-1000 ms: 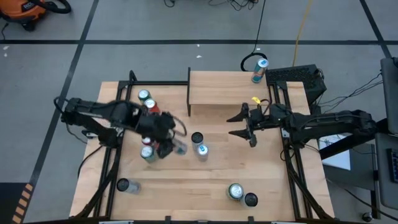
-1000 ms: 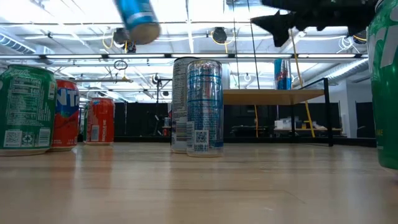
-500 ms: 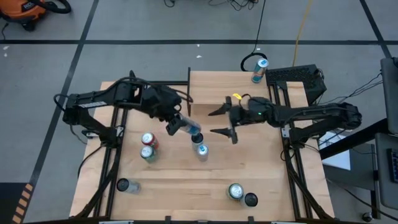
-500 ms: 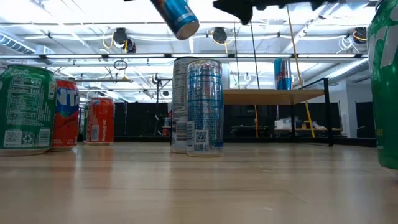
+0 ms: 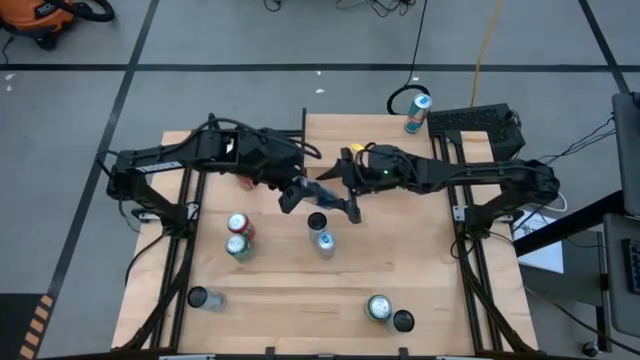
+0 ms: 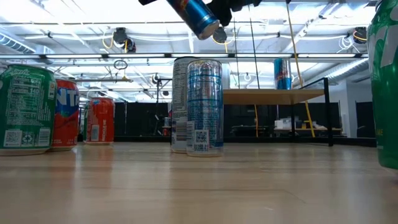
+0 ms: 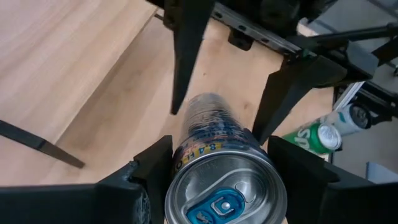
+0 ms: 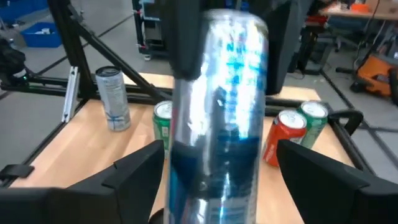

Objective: Place canned beverage on shelf
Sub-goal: Put the bottom blue soda can on the shelf aligned with the other blue soda can

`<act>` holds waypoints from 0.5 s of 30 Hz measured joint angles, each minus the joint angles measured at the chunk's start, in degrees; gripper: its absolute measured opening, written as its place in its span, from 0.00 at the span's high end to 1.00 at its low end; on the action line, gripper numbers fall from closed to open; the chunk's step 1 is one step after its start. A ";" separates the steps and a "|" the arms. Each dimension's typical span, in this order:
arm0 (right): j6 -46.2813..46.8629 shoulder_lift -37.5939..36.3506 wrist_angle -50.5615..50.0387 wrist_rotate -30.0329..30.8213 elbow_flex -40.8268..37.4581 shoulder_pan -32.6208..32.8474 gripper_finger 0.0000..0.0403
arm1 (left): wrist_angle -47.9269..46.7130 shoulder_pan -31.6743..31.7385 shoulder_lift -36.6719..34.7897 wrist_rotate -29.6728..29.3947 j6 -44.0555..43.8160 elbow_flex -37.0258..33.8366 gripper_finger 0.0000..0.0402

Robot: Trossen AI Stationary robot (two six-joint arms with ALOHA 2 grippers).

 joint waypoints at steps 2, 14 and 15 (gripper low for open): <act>0.07 0.92 -0.06 -0.26 0.67 -0.48 0.25 | 0.76 0.01 -0.04 -0.47 0.34 0.00 0.46; 1.54 1.75 -1.94 -1.47 0.94 -1.06 0.43 | 1.73 0.04 -0.04 -0.79 0.09 -0.02 0.46; 1.74 1.68 -1.97 -1.92 0.94 -1.13 0.45 | 2.27 0.04 -0.04 -0.85 -0.08 -0.02 0.46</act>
